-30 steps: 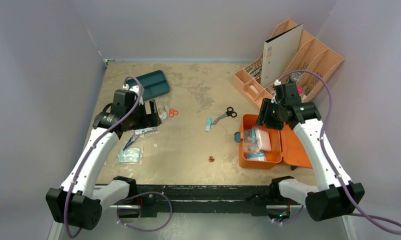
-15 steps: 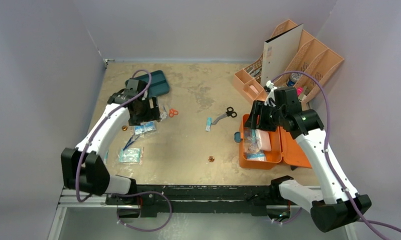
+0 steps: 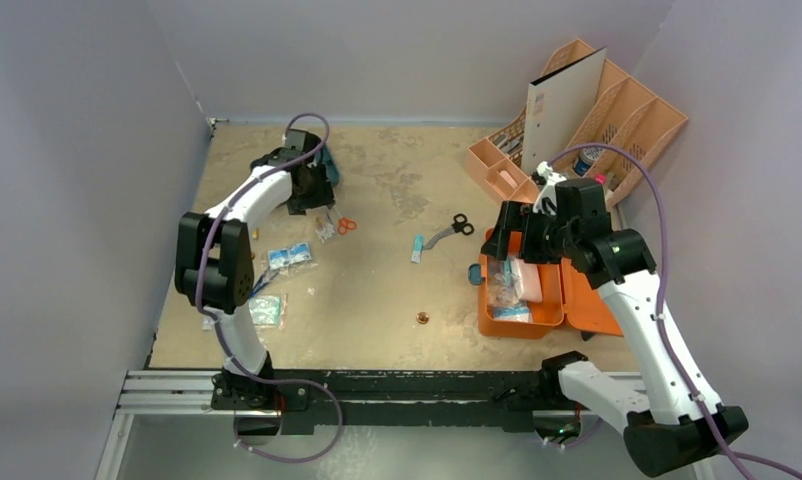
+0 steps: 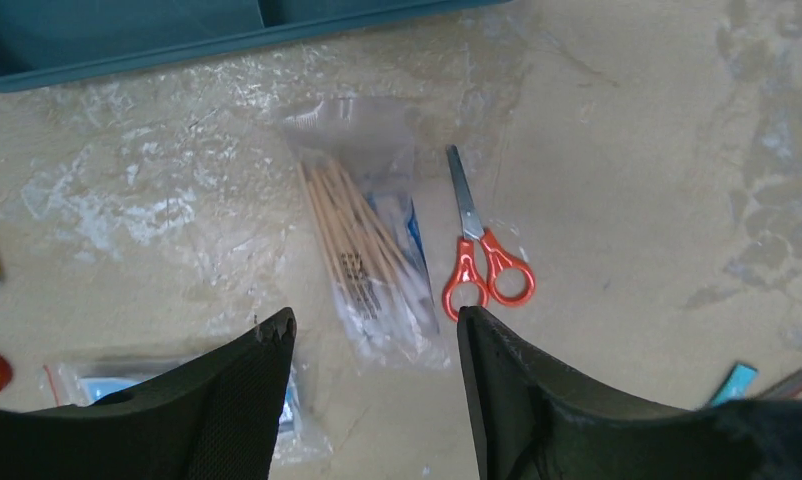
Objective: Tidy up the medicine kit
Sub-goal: Pick up the medical item at the center of the board.
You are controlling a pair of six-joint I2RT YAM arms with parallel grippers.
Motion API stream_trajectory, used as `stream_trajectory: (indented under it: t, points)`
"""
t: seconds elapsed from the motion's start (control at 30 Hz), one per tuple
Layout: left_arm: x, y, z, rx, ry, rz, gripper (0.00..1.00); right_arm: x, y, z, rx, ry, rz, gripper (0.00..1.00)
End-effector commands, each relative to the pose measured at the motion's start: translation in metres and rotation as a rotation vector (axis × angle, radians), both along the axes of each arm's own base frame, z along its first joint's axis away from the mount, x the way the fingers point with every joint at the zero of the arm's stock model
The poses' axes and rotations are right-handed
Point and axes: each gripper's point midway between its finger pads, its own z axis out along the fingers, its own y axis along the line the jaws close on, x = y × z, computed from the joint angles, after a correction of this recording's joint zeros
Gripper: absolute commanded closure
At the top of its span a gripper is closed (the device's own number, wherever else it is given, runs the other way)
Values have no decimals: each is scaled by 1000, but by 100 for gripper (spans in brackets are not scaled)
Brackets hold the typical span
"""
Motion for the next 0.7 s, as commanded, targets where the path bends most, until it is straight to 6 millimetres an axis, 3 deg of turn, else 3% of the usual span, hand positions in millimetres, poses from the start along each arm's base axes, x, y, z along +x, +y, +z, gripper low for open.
stream_trajectory:
  t: [0.0, 0.23, 0.37, 0.5, 0.67]
  points:
    - [28, 2, -3, 12, -56, 47, 42, 5, -5, 23, -4, -106, -17, 2]
    - [36, 1, -32, 24, -26, 44, 51, 3, -10, 26, -17, -130, -35, 1]
    - [33, 11, -46, 84, 11, 64, 62, 3, -9, 25, -21, -109, -31, 1]
    - [32, 12, -50, 92, 14, 55, 68, 2, -7, 24, -17, -106, -18, 1]
    - [30, 10, -47, 83, 15, 47, 89, 2, -5, 22, -7, -114, -3, 1]
